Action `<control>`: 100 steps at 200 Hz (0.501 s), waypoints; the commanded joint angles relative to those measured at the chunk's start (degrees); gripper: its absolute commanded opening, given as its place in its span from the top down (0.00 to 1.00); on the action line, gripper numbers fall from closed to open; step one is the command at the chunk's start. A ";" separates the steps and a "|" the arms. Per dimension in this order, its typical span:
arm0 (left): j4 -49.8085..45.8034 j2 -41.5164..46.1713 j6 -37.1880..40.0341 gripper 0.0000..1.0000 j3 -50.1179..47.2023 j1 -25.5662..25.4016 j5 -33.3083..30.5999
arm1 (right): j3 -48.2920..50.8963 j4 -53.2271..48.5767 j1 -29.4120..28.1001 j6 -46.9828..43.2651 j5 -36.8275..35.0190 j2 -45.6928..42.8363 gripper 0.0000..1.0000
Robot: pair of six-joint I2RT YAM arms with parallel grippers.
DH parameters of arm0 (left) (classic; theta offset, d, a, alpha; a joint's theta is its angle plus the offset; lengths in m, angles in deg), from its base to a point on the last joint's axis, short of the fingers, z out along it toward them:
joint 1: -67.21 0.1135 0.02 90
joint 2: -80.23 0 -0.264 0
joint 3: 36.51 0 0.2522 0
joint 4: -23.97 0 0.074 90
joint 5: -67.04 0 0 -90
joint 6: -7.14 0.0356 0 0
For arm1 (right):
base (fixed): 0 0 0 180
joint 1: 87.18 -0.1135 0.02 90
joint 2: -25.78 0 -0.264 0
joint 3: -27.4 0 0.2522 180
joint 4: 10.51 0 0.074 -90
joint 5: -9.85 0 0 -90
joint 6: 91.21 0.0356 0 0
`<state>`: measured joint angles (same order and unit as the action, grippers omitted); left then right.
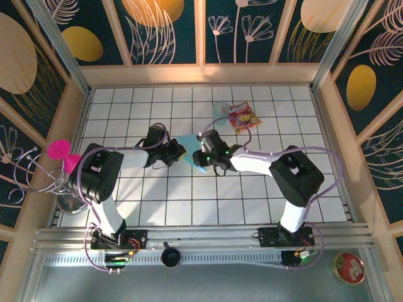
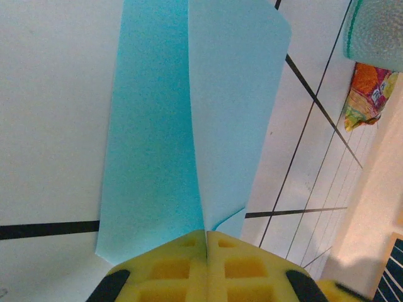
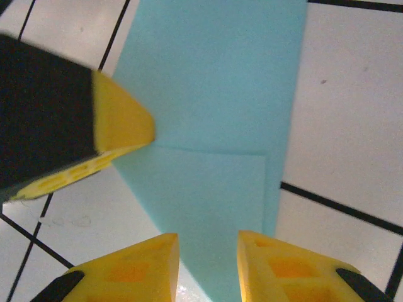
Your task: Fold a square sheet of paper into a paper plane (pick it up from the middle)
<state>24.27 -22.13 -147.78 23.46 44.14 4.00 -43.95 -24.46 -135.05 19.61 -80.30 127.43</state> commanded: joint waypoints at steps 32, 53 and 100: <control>-3.17 1.95 -0.02 0.98 2.43 0.22 -0.35 | -0.29 -2.67 -5.02 -3.27 -12.60 2.35 0.70; -3.43 2.03 0.02 0.98 2.56 0.11 -0.24 | -1.27 -2.43 -5.64 -4.05 -13.34 3.99 0.71; -3.63 2.12 -0.11 0.98 2.56 0.04 -0.24 | -2.67 -1.09 -5.65 -4.97 -14.79 6.01 0.74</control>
<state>22.00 -21.37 -147.78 24.86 44.12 3.76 -44.82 -25.62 -140.23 15.83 -91.77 131.89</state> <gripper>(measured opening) 0.046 0.266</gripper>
